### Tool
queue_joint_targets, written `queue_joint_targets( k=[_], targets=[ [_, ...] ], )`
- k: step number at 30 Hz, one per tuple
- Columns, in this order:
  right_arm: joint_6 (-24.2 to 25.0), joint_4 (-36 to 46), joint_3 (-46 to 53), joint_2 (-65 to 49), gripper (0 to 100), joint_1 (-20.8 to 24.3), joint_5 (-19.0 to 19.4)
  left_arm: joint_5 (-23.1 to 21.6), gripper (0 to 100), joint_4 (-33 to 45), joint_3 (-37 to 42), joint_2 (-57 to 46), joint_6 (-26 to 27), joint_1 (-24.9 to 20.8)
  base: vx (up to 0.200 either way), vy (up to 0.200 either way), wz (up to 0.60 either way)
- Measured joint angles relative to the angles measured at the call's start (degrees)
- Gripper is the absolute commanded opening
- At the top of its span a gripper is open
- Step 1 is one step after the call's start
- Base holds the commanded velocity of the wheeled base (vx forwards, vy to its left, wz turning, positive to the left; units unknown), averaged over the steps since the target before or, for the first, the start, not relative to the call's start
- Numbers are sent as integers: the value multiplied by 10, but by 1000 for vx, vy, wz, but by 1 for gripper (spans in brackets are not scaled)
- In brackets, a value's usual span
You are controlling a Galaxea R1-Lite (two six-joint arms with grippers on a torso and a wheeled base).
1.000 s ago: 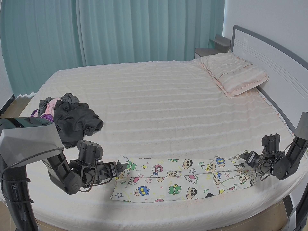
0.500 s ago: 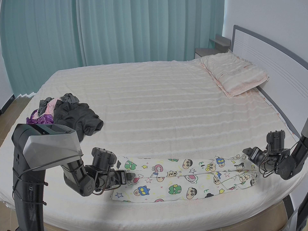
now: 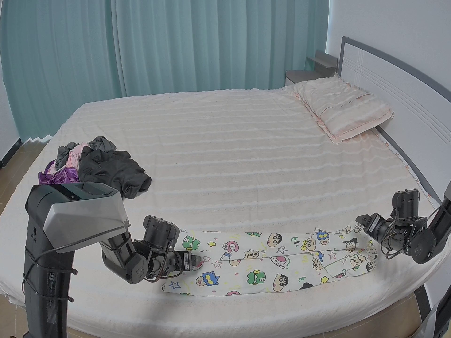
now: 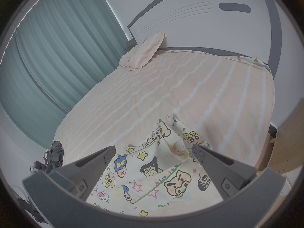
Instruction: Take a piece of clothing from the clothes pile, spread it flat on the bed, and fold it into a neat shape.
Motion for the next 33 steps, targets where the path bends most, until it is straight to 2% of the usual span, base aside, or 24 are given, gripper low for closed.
queue_joint_targets(
  k=[13, 20, 26, 33],
  targets=[
    [1, 0, 2, -1, 100, 4, 1, 3, 0, -2, 7, 2, -2, -2, 0, 0, 0],
    [1, 0, 2, -2, 100, 4, 1, 0, 0, 1, 34, -41, -3, 10, 0, 0, 0],
    [1, 0, 3, -3, 100, 4, 1, -11, 0, 10, 70, -95, 0, 55, 0, 0, 0],
    [0, -16, 6, -3, 100, 4, 1, -56, 0, 32, 111, -164, 17, 121, 0, 0, 0]
  ],
)
